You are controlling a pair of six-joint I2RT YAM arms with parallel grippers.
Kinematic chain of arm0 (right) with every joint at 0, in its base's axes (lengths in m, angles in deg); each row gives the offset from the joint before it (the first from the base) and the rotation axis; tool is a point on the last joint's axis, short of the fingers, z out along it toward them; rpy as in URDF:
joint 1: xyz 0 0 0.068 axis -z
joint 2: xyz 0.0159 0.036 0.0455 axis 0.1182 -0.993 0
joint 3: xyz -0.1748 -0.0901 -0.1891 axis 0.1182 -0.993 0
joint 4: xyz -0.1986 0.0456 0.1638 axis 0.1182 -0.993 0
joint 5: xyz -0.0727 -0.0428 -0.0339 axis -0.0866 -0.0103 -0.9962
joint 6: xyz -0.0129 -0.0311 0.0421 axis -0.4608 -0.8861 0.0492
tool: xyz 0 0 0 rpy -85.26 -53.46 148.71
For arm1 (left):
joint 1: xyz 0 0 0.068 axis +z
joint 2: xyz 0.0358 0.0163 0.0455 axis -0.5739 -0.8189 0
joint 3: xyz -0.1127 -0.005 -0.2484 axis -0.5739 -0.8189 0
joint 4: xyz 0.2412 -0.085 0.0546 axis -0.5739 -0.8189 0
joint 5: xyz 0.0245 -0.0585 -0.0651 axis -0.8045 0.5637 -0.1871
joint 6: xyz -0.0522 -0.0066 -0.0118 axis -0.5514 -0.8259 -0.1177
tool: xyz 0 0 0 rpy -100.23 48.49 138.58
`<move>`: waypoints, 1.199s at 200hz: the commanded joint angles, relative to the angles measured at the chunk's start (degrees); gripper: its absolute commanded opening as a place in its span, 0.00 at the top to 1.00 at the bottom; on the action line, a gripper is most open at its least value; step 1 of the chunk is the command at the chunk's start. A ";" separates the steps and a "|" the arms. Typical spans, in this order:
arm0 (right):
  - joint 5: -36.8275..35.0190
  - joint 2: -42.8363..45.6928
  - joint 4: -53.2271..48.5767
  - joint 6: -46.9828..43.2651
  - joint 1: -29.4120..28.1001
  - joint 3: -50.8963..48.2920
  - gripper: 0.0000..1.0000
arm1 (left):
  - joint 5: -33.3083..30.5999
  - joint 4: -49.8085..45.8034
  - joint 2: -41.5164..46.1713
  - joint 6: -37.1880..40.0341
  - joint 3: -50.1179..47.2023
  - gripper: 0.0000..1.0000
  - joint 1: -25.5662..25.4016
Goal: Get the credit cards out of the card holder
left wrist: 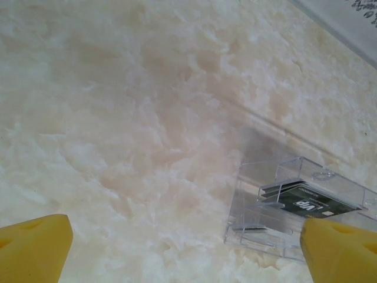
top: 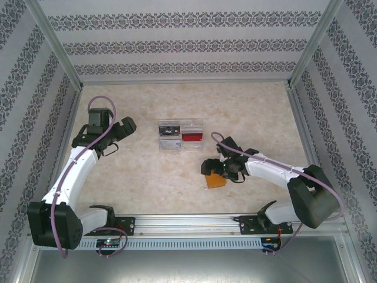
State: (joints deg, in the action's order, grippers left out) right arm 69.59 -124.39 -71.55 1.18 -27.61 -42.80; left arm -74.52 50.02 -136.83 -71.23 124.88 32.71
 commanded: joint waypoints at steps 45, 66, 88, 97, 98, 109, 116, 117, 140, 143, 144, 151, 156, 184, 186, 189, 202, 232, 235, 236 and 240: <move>-17.33 3.18 -13.82 4.43 -8.58 6.38 0.02 | 3.27 -3.47 1.50 -0.25 -0.11 0.00 -1.02; -25.18 2.62 -21.20 2.71 -11.97 11.25 0.02 | 3.36 -3.63 1.87 -0.55 -0.23 0.00 -1.29; -28.43 -0.55 -24.37 0.98 -13.74 14.36 0.22 | 3.87 -3.70 2.12 -0.98 -0.35 0.00 -1.47; -28.61 -2.43 -24.88 0.17 -14.14 15.60 0.36 | 4.26 -3.71 2.26 -1.18 -0.41 0.00 -1.47; -28.62 -2.67 -24.93 0.04 -14.18 15.69 0.37 | 4.34 -3.71 2.23 -1.20 -0.32 0.00 -1.47; -29.22 -4.89 -25.46 -0.70 -14.88 17.02 0.50 | 4.41 -3.92 2.43 -1.22 -0.22 0.00 -1.56; -29.49 -6.05 -25.50 -1.03 -15.17 17.73 0.56 | 4.36 -4.07 2.60 -1.17 -0.15 0.00 -1.54; -29.50 -6.28 -25.51 -1.14 -15.22 17.81 0.56 | 4.34 -4.11 2.62 -1.20 -0.15 0.00 -1.55; -28.67 -9.39 -24.57 -2.24 -15.35 19.35 0.58 | 4.09 -4.45 3.29 -1.01 -0.16 0.00 -1.55; -28.60 -9.72 -24.45 -2.33 -15.35 19.43 0.59 | 4.05 -4.55 3.33 -1.04 -0.30 0.01 -1.49; -28.58 -9.83 -24.41 -2.36 -15.35 19.45 0.58 | 4.01 -4.53 3.34 -1.04 -0.31 0.00 -1.48; -28.50 -10.48 -24.45 -2.38 -15.35 19.75 0.59 | 3.95 -4.75 3.50 -1.04 -0.32 0.00 -1.54; -28.31 -10.99 -24.43 -2.39 -15.37 19.95 0.59 | 3.96 -4.90 3.58 -0.97 -0.29 0.00 -1.56; -27.02 -12.95 -23.49 -2.36 -15.44 19.96 0.59 | 3.77 -5.12 3.84 -0.87 -0.58 0.00 -1.56; -26.87 -13.11 -23.36 -2.38 -15.44 19.88 0.58 | 3.72 -5.12 3.87 -0.87 -0.58 0.00 -1.56; -26.69 -13.23 -23.15 -2.46 -15.44 19.79 0.59 | 3.83 -5.12 3.92 -0.87 -0.59 0.00 -1.56; -26.02 -14.08 -22.46 -2.38 -15.53 19.58 0.60 | 3.88 -5.12 3.95 -0.87 -0.60 0.00 -1.56; -25.73 -15.91 -22.35 -1.94 -16.00 19.52 0.60 | 4.04 -5.23 3.94 -0.60 -0.54 0.00 -1.61; -25.66 -15.98 -22.34 -1.87 -16.04 19.44 0.60 | 4.05 -5.29 3.88 -0.60 -0.58 0.00 -1.56; -25.69 -16.04 -22.34 -1.86 -16.05 19.46 0.60 | 4.05 -5.30 3.88 -0.56 -0.58 0.00 -1.56; -25.65 -16.19 -22.40 -1.78 -16.10 19.46 0.60 | 4.19 -5.32 3.95 -0.58 -0.58 0.00 -1.59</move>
State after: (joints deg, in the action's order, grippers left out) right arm 43.47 -139.21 -93.56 -0.46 -42.91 -24.10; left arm -71.07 46.57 -134.03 -71.58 124.55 31.95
